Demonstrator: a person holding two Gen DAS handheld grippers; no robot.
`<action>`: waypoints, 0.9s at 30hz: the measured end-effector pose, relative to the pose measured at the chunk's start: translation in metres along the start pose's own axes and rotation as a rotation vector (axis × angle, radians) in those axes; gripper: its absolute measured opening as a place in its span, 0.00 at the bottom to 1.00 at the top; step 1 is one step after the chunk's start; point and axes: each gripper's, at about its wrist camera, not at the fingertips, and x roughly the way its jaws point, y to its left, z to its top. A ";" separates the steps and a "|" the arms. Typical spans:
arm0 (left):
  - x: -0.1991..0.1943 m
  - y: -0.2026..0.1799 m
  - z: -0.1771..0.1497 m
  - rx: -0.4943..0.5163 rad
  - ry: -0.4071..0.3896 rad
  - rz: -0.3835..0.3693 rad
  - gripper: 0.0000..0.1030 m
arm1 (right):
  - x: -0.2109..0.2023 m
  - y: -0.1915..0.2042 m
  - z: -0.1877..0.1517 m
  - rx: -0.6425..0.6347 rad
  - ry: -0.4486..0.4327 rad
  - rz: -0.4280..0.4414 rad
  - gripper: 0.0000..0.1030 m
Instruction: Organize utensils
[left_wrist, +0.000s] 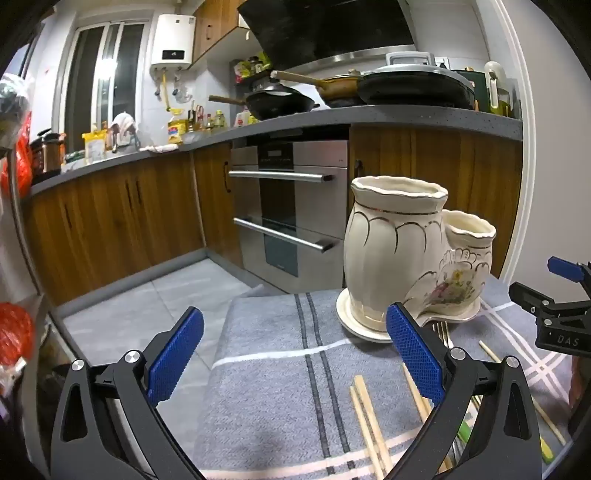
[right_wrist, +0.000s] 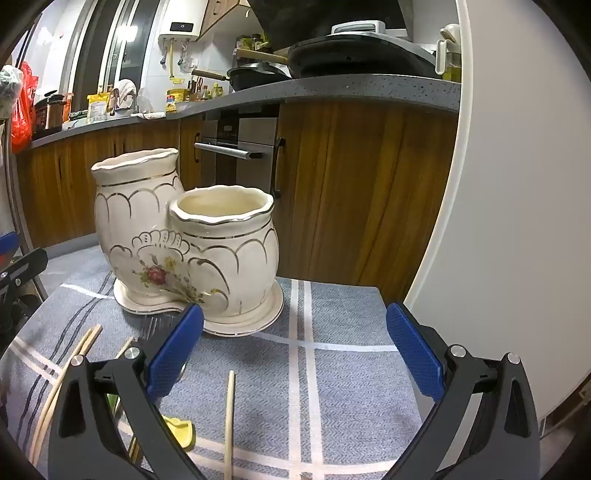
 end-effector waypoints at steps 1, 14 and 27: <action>0.000 0.000 0.000 0.000 0.000 0.000 0.95 | 0.000 0.000 0.000 0.001 0.000 0.001 0.95; 0.000 0.000 0.000 0.002 0.003 0.000 0.95 | 0.000 -0.001 0.000 0.007 -0.002 0.002 0.95; 0.000 0.000 0.000 0.000 0.007 -0.005 0.95 | -0.001 -0.002 0.000 0.009 -0.004 0.004 0.95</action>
